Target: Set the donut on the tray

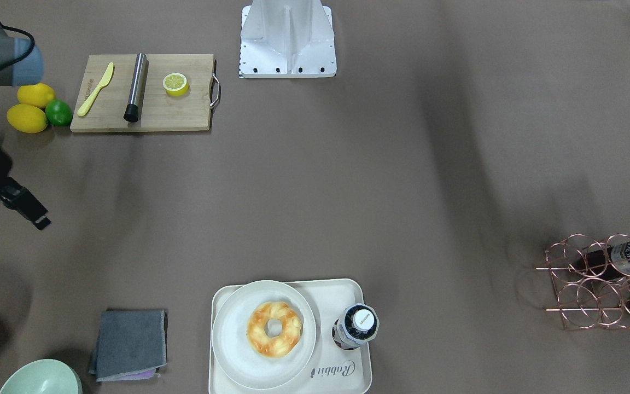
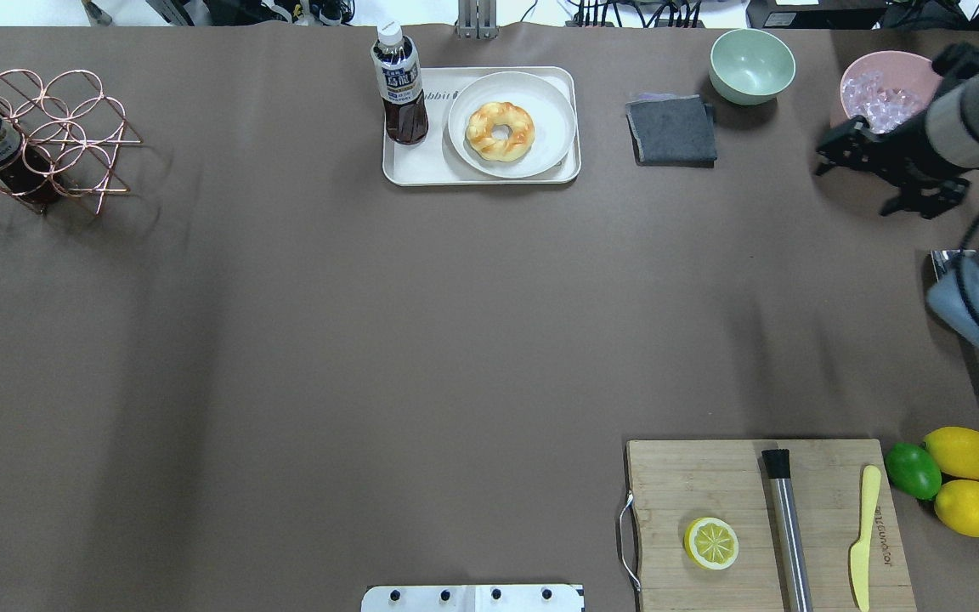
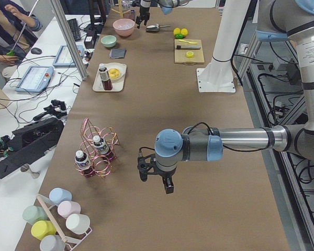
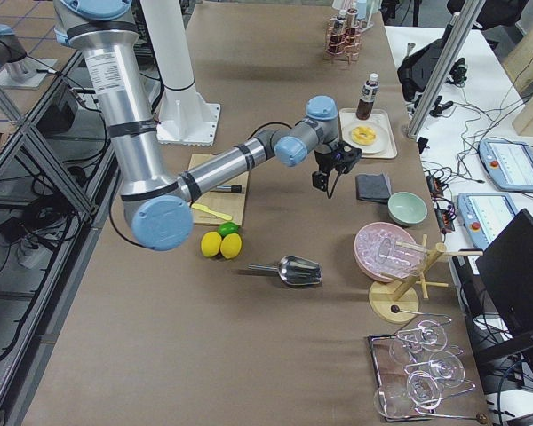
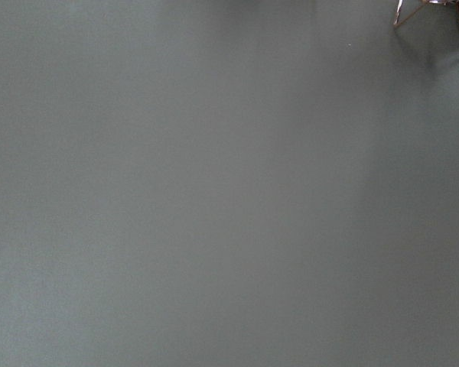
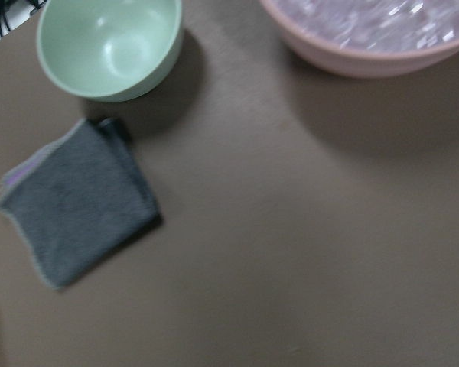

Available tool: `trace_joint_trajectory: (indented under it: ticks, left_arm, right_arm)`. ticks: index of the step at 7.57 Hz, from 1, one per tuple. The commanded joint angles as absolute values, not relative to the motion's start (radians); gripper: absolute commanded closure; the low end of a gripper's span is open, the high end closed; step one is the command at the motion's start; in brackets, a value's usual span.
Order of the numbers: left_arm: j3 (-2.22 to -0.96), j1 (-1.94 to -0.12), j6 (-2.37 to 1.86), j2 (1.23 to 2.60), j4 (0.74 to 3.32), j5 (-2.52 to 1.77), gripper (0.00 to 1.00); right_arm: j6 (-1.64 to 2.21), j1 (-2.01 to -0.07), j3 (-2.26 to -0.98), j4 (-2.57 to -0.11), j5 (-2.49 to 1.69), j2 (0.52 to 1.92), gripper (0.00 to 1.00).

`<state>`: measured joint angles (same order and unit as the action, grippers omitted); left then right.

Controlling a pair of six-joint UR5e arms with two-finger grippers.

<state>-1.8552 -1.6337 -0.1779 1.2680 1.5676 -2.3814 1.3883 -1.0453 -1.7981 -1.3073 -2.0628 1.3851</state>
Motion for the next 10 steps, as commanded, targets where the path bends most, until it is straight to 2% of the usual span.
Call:
trace_joint_trajectory:
  ticks: [1, 3, 5, 6, 10]
  left_arm:
    - [-1.858, -1.632, -0.178, 1.266, 1.568, -2.382, 0.01]
    - [-1.858, -1.632, -0.178, 1.267, 1.568, -2.382, 0.01]
    - [-1.856, -1.618, -0.178, 1.267, 1.568, -2.382, 0.01]
    - [-1.856, -1.617, -0.178, 1.267, 1.568, -2.382, 0.01]
    - [-1.852, -1.615, -0.176, 1.262, 1.568, -2.382, 0.01]
  right_arm:
    - [0.916, -1.231, -1.845, -1.308, -2.135, 1.641, 0.0]
    - [0.537, -1.397, -1.823, -1.325, -2.152, 1.771, 0.0]
    - [0.1, -1.591, -1.728, -1.386, -2.287, 1.795, 0.0]
    - [-0.004, -1.632, -1.741, -1.452, -2.289, 1.805, 0.0]
    - [-0.003, -1.634, -1.734, -1.471, -2.334, 1.804, 0.0]
